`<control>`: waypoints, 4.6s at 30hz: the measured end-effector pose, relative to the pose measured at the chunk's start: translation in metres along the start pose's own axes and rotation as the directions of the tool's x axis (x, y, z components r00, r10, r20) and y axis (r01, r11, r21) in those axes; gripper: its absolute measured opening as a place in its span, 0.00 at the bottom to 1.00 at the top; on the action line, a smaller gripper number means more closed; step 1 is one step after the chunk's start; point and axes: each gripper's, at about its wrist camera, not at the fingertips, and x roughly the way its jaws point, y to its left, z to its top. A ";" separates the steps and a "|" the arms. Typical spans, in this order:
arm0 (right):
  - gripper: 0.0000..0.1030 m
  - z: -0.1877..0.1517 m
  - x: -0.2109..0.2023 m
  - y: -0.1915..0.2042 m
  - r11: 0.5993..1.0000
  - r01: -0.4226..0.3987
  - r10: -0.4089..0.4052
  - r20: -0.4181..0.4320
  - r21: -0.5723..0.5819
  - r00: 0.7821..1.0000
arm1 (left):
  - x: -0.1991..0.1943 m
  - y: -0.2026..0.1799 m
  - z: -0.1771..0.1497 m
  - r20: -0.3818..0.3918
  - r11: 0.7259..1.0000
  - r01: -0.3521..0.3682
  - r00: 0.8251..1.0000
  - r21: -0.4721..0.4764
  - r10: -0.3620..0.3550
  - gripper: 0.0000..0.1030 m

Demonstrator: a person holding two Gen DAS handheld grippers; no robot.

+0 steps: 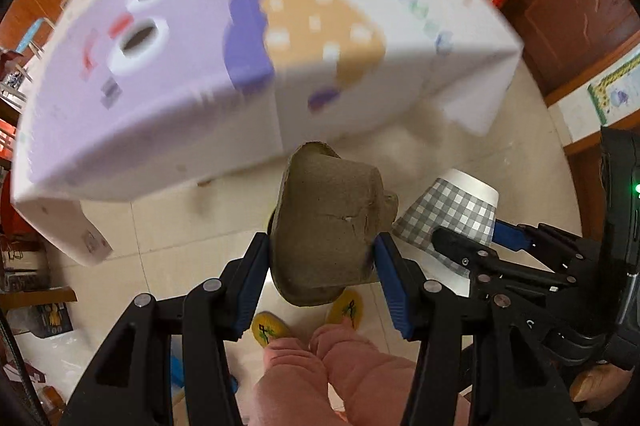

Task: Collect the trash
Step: 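Carry both items to the black bin and open both grippers over it, then lift both tools back toward the table, then grasp the blue face mask with the left gripper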

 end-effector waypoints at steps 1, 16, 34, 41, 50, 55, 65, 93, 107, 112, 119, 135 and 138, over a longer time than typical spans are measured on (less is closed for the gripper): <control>0.46 -0.004 0.021 -0.004 1.000 -0.001 0.001 -0.033 0.014 0.999 | 0.016 0.001 -0.003 -0.016 1.000 -0.002 1.000 -0.001 0.002 0.50; 0.55 -0.015 0.246 -0.043 0.991 0.079 -0.041 -0.306 0.111 0.951 | 0.225 0.040 -0.036 -0.184 0.997 -0.002 0.983 -0.079 -0.012 0.51; 0.56 -0.002 0.242 -0.032 0.992 0.080 -0.055 -0.242 0.094 0.969 | 0.222 0.065 -0.028 -0.178 0.992 -0.093 0.981 -0.081 0.078 0.52; 0.56 0.003 0.193 -0.016 0.993 0.065 -0.047 -0.172 0.100 0.984 | 0.165 0.063 -0.021 -0.097 0.991 -0.098 0.991 -0.096 0.089 0.52; 0.56 0.006 0.090 0.010 0.996 0.009 -0.003 -0.072 0.090 0.997 | 0.066 0.046 -0.016 -0.003 0.993 -0.077 0.997 -0.087 0.077 0.52; 0.56 0.010 0.025 0.033 0.998 -0.037 0.037 0.004 0.047 0.999 | 0.003 0.039 -0.009 0.066 0.993 -0.069 0.995 -0.095 0.075 0.52; 0.56 0.027 -0.072 0.069 0.994 -0.072 0.082 0.132 -0.084 0.988 | -0.101 0.028 0.003 0.210 0.988 -0.097 0.970 -0.120 0.121 0.52; 0.56 0.142 -0.159 0.124 0.978 -0.031 0.107 0.377 -0.204 0.920 | -0.189 0.081 0.115 0.394 0.973 -0.143 0.896 -0.180 0.204 0.58; 0.56 0.264 -0.093 0.204 0.984 -0.032 0.090 0.334 -0.176 0.938 | -0.148 0.224 0.256 0.313 0.976 -0.076 0.940 -0.203 0.138 0.58; 0.54 0.308 -0.058 0.224 0.990 -0.017 0.062 0.327 -0.137 0.943 | -0.110 0.264 0.317 0.263 0.980 -0.010 0.963 -0.197 0.063 0.58; 0.52 0.339 -0.024 0.235 0.996 0.004 0.021 0.293 -0.085 0.956 | -0.048 0.276 0.372 0.151 0.977 0.100 0.986 -0.189 -0.072 0.58; 0.52 0.356 0.019 0.250 0.997 0.007 0.009 0.197 -0.080 0.980 | 0.033 0.293 0.398 0.045 0.969 0.146 0.989 -0.198 -0.139 0.13; 0.52 0.356 0.025 0.256 0.995 0.003 0.014 0.174 -0.096 0.985 | 0.033 0.303 0.392 0.056 0.966 0.160 0.987 -0.204 -0.152 0.08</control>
